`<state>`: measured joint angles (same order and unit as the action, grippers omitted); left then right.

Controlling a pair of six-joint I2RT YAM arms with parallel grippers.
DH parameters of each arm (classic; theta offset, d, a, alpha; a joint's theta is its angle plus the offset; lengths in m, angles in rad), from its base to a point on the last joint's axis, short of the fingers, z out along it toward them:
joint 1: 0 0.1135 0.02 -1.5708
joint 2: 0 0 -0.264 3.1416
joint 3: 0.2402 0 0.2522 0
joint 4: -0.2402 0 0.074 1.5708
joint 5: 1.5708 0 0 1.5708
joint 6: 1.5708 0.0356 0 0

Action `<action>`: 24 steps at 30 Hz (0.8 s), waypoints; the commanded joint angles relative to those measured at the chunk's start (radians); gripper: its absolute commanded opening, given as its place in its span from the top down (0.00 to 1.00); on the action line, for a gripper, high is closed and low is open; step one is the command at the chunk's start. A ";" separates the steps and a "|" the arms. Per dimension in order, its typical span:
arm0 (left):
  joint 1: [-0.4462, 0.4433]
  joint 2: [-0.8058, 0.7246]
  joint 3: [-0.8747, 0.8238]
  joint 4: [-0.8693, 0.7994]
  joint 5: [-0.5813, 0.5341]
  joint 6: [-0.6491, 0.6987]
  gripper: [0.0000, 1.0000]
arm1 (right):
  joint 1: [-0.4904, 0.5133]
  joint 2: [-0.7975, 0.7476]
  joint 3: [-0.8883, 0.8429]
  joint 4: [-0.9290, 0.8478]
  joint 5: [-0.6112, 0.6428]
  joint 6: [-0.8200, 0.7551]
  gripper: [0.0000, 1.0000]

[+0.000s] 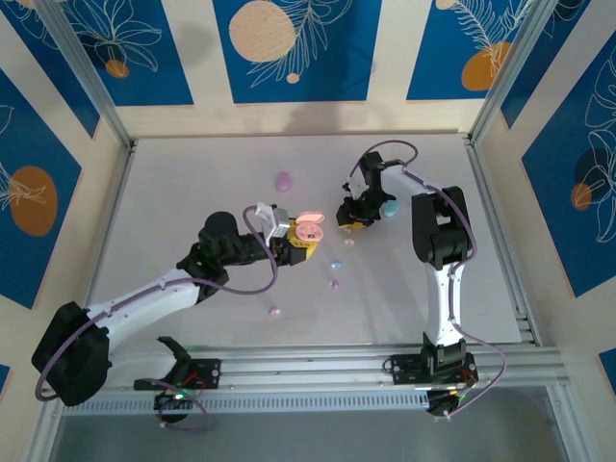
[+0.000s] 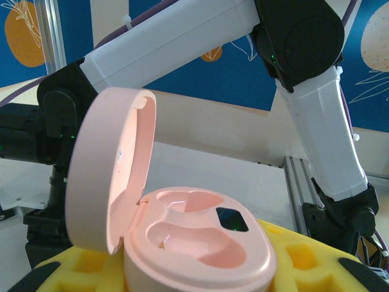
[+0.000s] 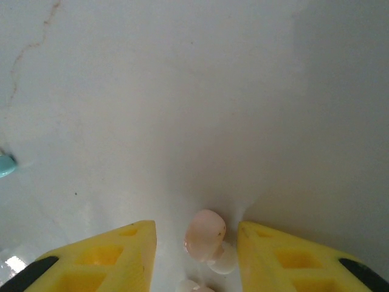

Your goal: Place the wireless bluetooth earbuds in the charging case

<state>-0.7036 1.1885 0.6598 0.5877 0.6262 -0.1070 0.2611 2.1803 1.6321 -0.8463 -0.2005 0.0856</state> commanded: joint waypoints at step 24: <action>-0.008 -0.007 -0.011 0.041 0.001 -0.009 0.75 | 0.103 0.070 0.166 -0.142 0.283 -0.055 0.67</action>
<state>-0.7036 1.1885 0.6586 0.5911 0.6258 -0.1070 0.3576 2.2341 1.7641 -0.9501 0.0696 0.0475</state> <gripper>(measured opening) 0.363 0.329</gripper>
